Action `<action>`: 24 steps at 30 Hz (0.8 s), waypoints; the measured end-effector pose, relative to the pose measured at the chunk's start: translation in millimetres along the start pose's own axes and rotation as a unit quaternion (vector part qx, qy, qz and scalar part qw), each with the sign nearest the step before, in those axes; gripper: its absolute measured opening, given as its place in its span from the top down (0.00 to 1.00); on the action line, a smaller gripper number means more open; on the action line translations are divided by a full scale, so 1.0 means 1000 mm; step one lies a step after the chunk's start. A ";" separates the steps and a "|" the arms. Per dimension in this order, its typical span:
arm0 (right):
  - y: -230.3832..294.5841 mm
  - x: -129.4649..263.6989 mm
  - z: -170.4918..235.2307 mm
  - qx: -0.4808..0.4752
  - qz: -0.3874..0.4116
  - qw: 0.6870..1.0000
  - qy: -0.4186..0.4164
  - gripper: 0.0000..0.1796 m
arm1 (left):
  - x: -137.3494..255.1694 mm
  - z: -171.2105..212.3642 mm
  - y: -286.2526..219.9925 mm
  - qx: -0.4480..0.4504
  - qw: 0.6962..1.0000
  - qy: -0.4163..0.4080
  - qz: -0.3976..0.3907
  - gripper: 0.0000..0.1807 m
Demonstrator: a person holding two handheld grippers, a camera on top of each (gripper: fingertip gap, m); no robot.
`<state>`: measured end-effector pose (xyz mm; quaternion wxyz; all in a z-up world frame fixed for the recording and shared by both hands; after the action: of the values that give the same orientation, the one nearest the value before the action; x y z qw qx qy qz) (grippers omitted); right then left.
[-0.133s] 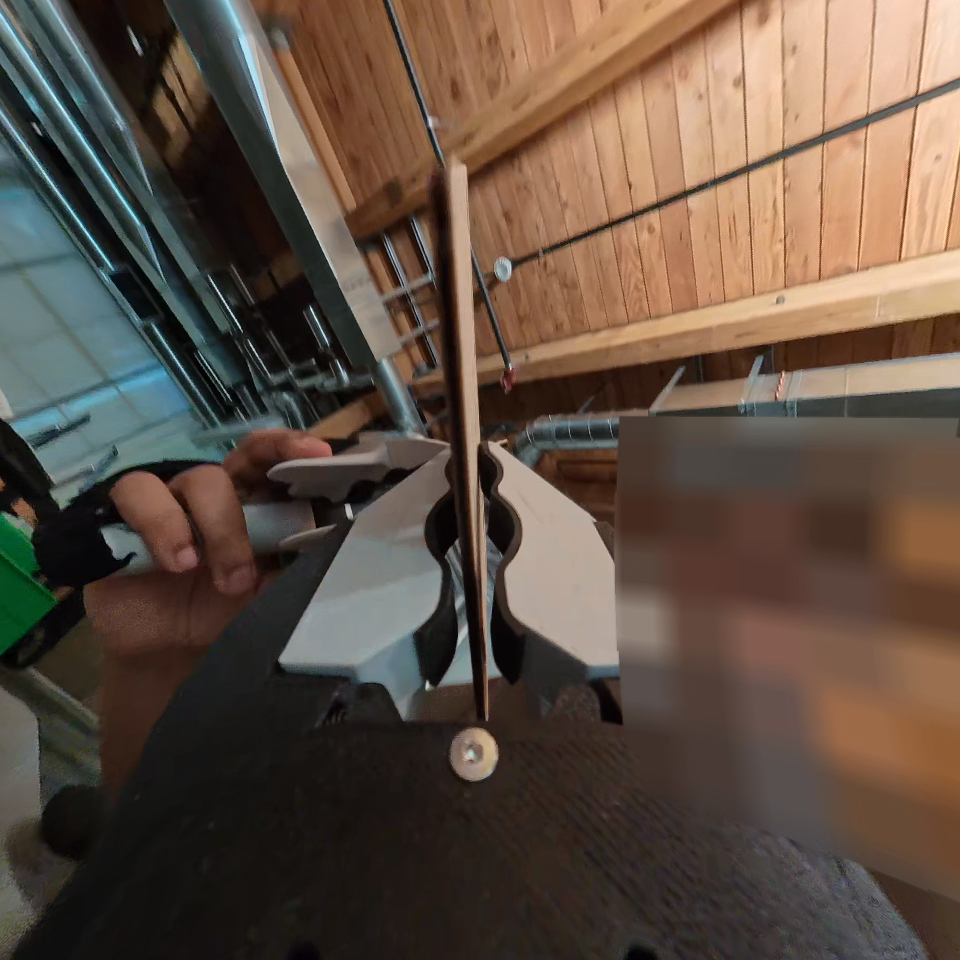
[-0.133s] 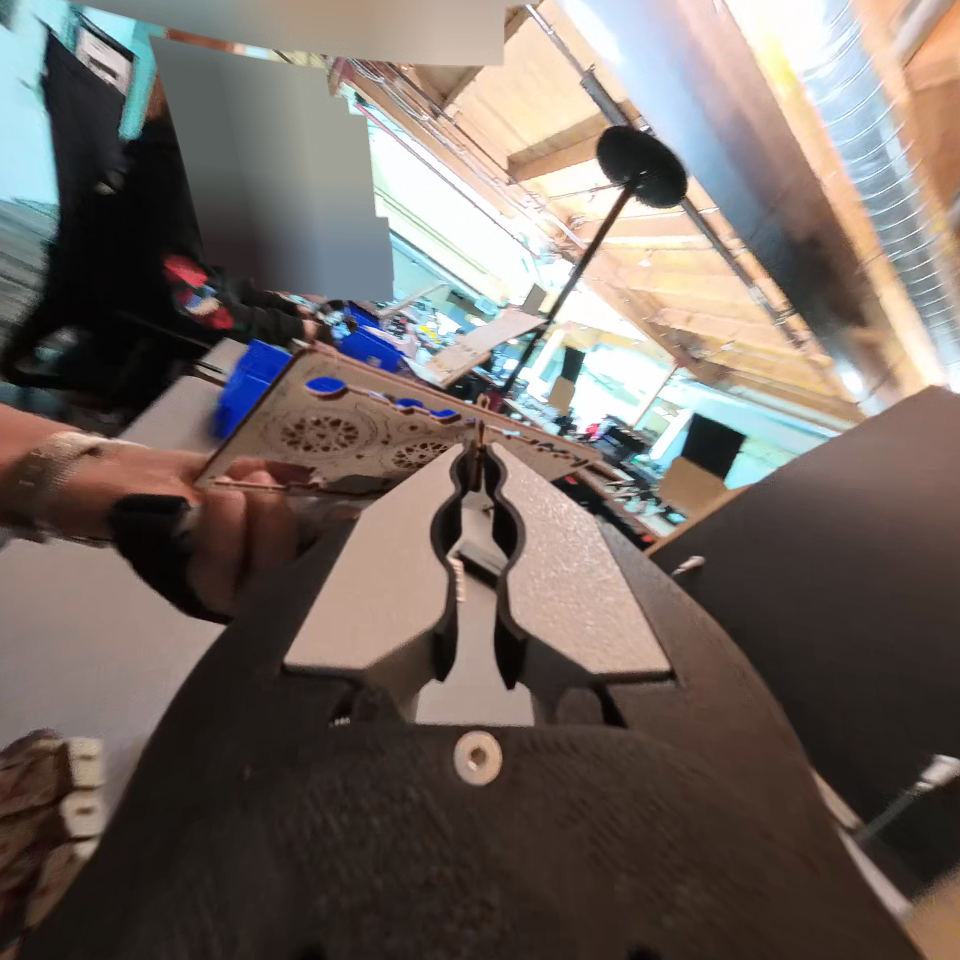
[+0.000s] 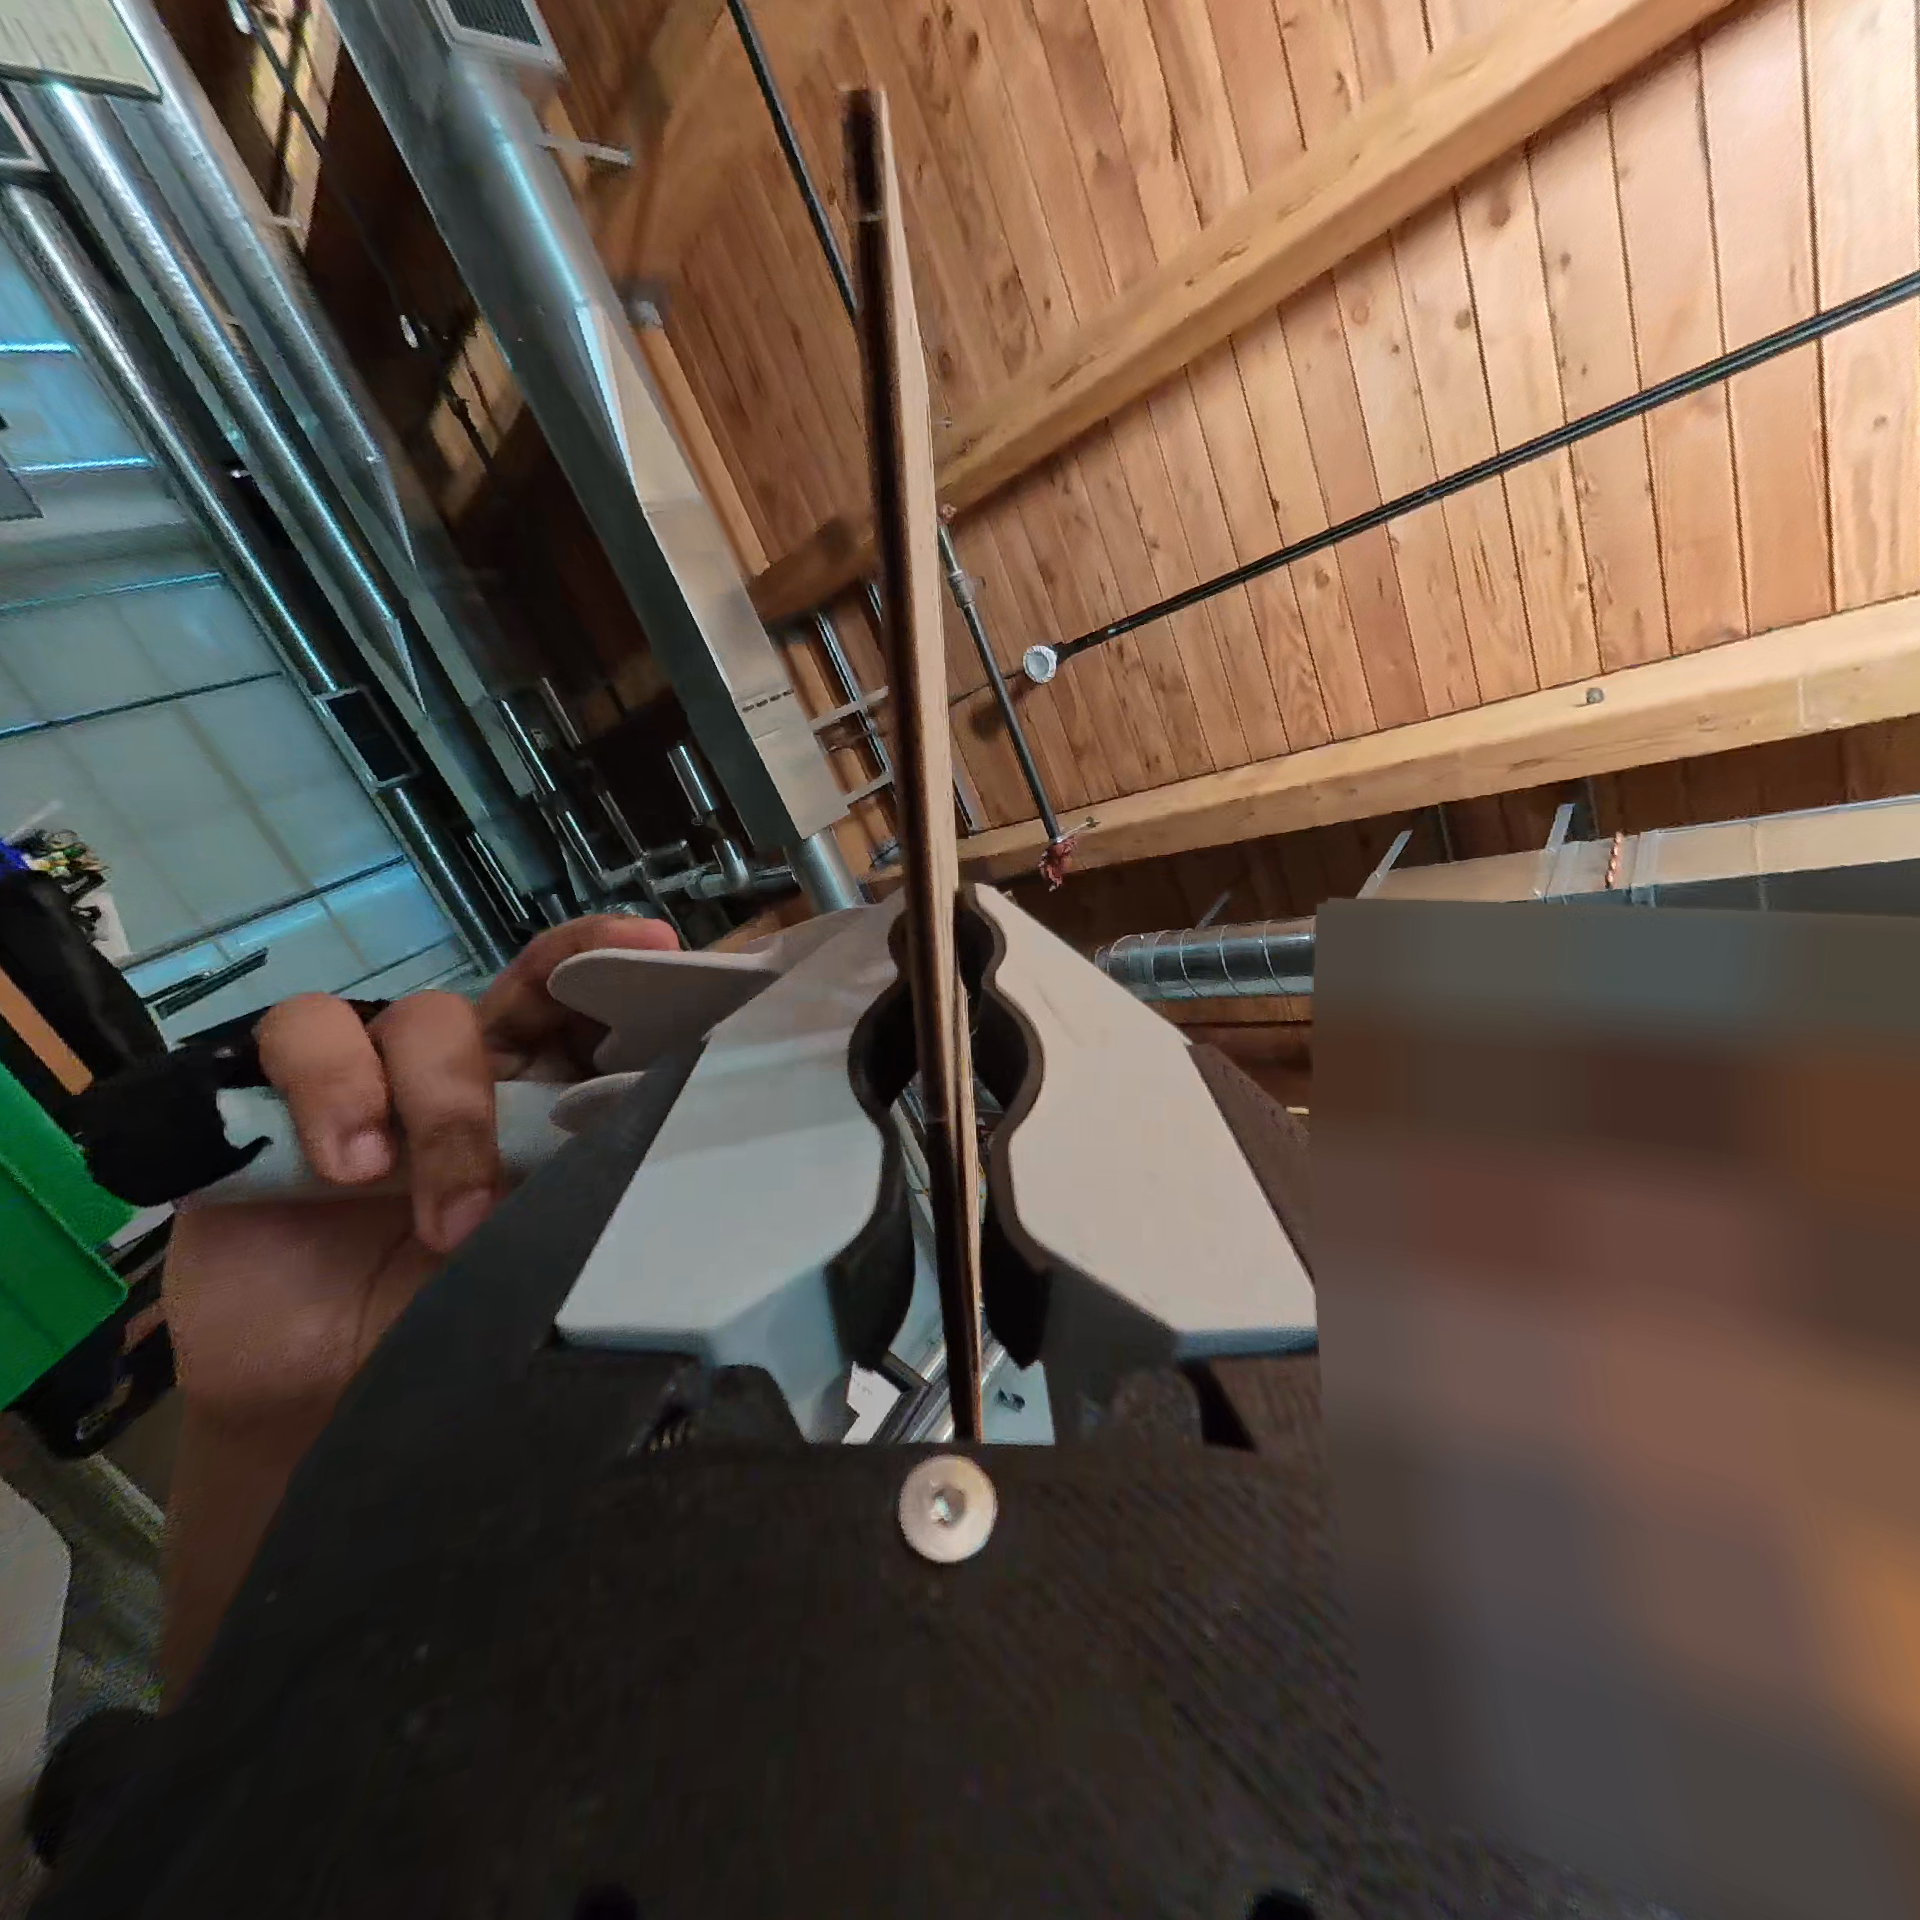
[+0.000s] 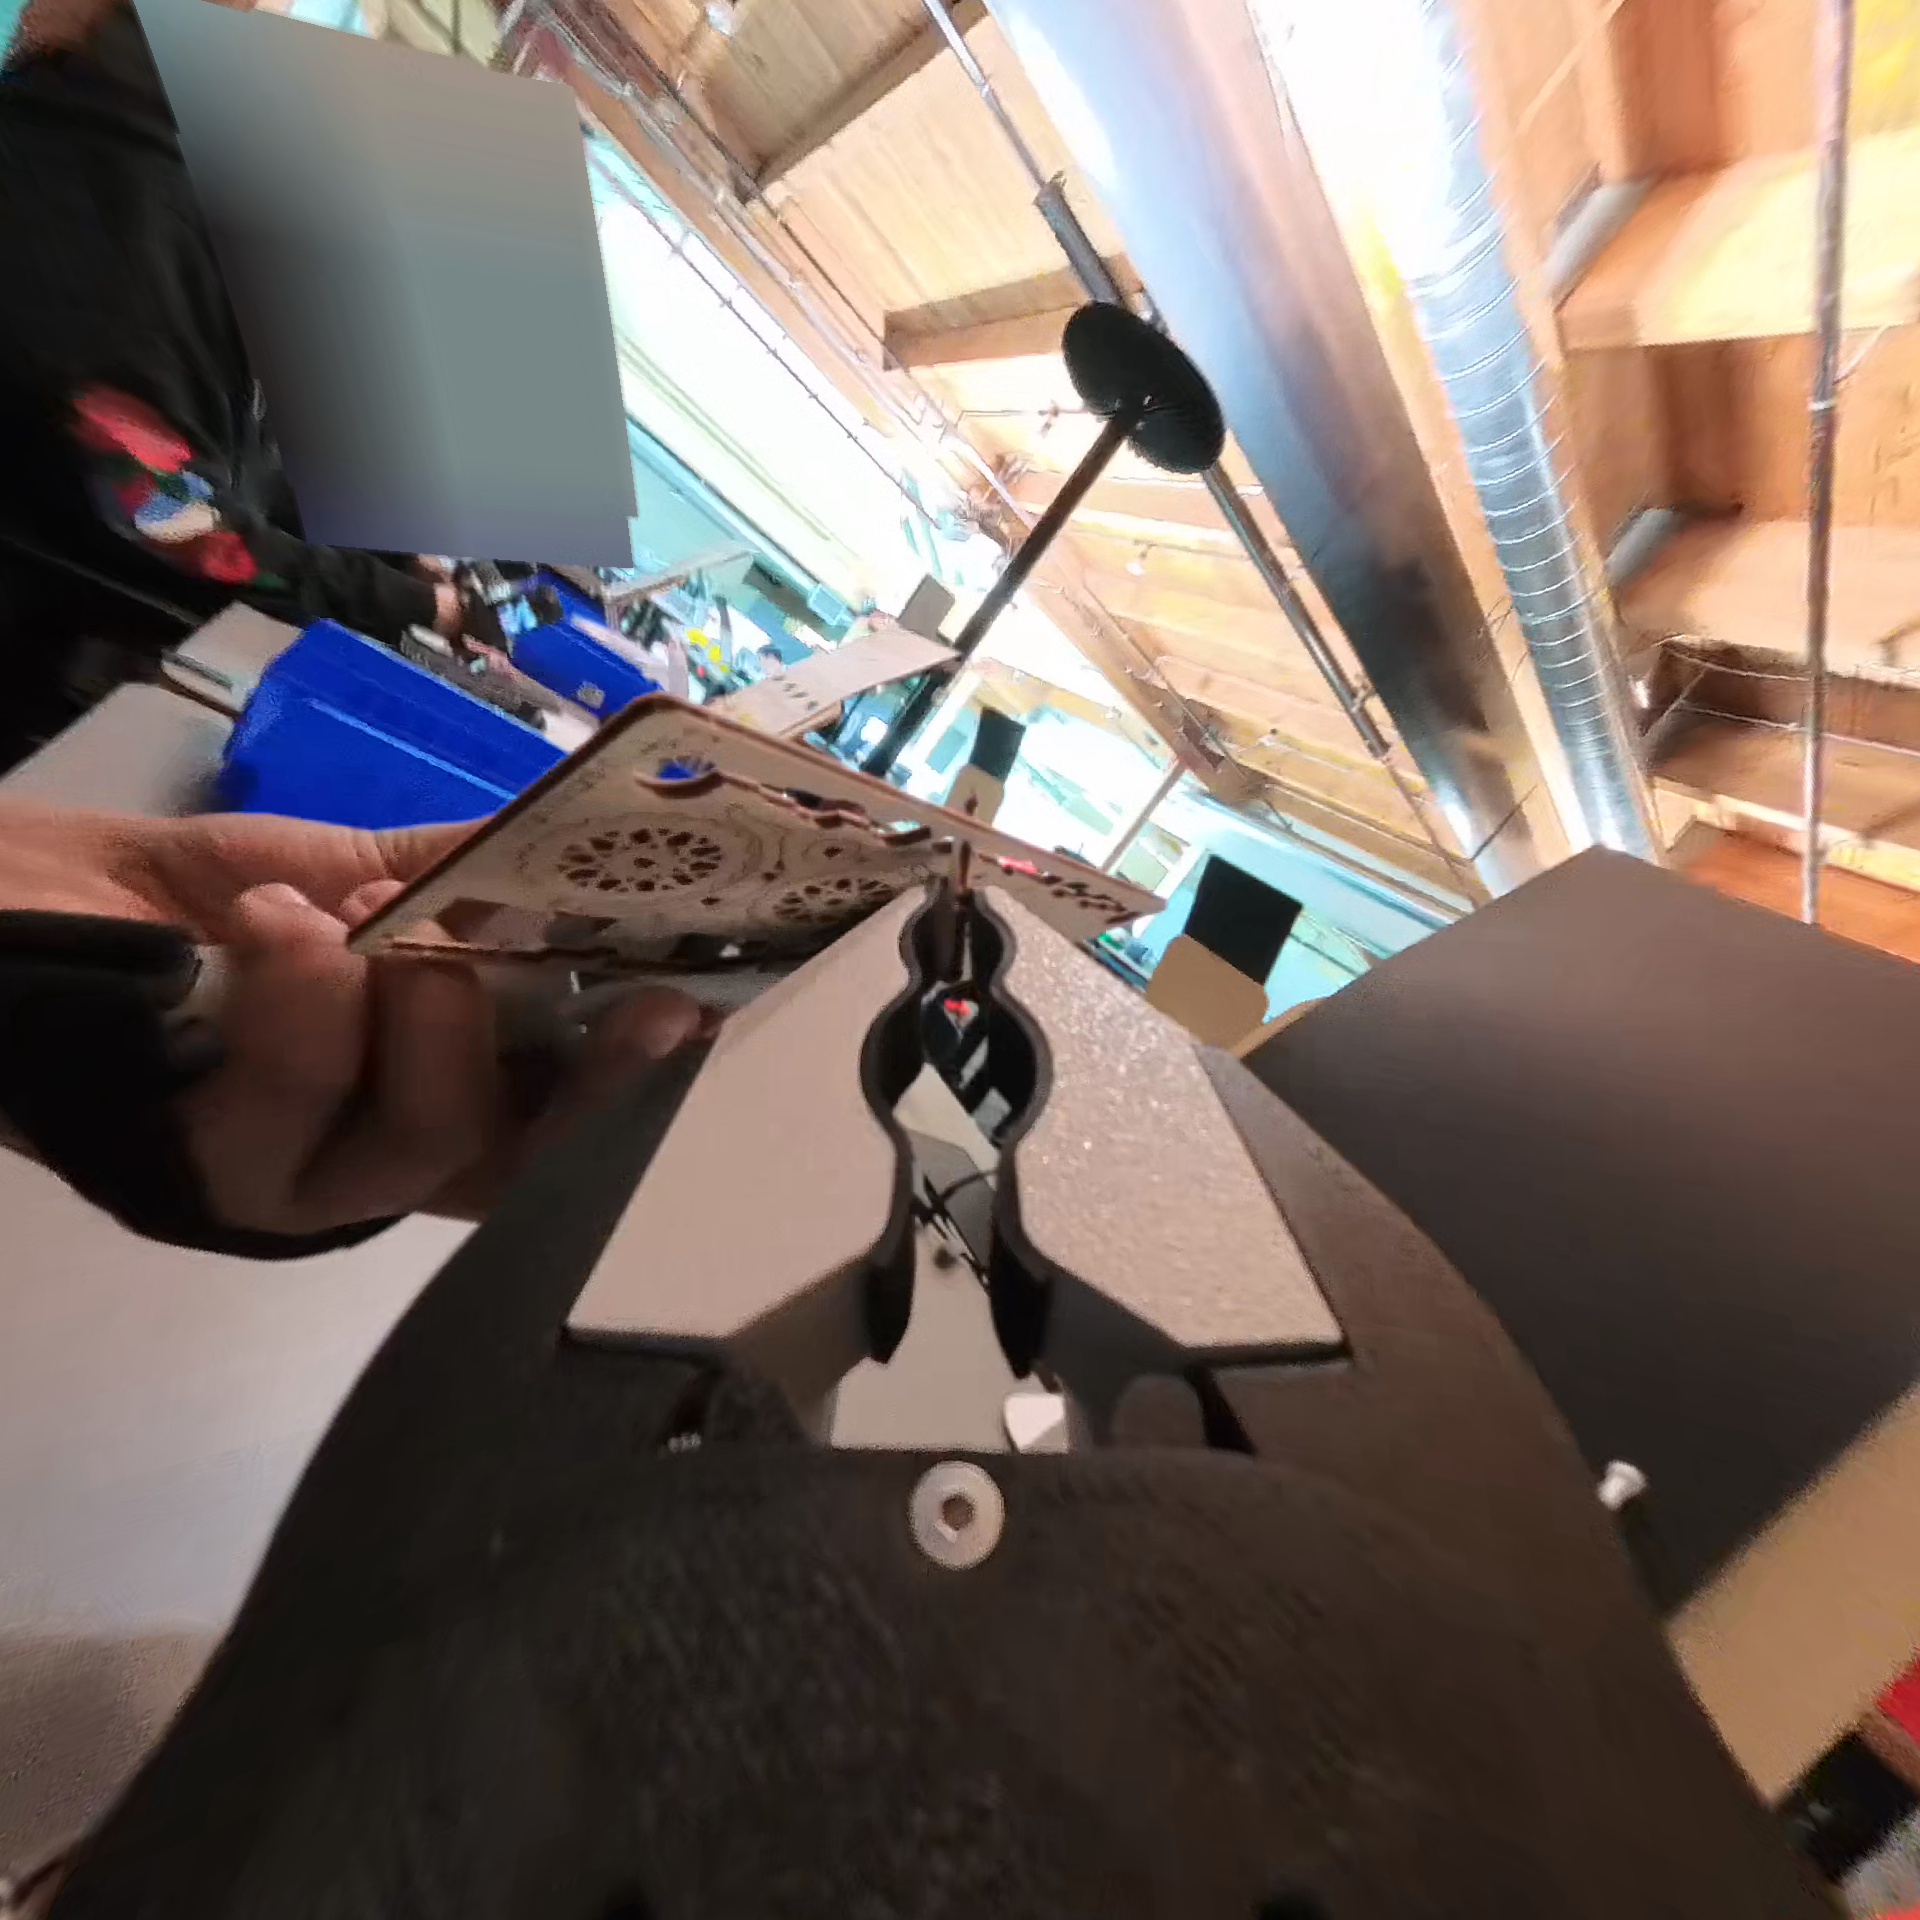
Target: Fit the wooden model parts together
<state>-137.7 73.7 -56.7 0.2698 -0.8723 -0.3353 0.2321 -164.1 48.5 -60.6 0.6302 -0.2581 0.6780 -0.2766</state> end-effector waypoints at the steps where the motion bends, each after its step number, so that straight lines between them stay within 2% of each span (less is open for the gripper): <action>1: 0.000 0.000 -0.002 -0.018 -0.003 1.000 -0.012 0.98 | -0.001 0.002 -0.002 -0.003 1.000 0.002 -0.003 1.00; 3: 0.001 0.002 -0.005 -0.111 -0.046 0.992 -0.029 0.98 | -0.001 0.005 -0.004 -0.035 0.999 0.015 -0.017 1.00; 5: 0.003 0.003 -0.007 -0.226 -0.114 0.966 -0.045 0.98 | -0.001 0.007 -0.006 -0.043 0.998 0.033 -0.019 1.00; 7: 0.006 0.006 -0.009 -0.276 -0.159 0.946 -0.054 0.99 | -0.001 0.009 -0.004 -0.043 0.998 0.037 -0.025 1.00; 13: 0.003 0.008 -0.008 -0.286 -0.160 0.944 -0.045 0.99 | -0.001 0.009 -0.009 -0.038 0.997 0.058 -0.012 1.00; 18: 0.007 0.010 -0.013 -0.326 -0.195 0.921 -0.084 0.99 | -0.003 0.015 -0.013 -0.031 0.997 0.069 0.004 1.00; 24: 0.008 0.014 -0.016 -0.284 -0.193 0.933 -0.102 0.99 | -0.006 0.018 -0.012 -0.002 0.997 0.069 0.018 1.00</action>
<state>-114.7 73.4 -53.0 0.0144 -0.8026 -0.5751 0.1580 -145.4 43.6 -49.1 0.5862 -0.2274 0.7249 -0.2814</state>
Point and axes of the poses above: each gripper's, where its closed fingertips meet, x back along the fingers, z out of its underside, y = z × x across the jaws, the point moved 2 cm from there along x, back along the fingers, and after that the axes turned 8 degrees about -z, right-handed, at the moved point
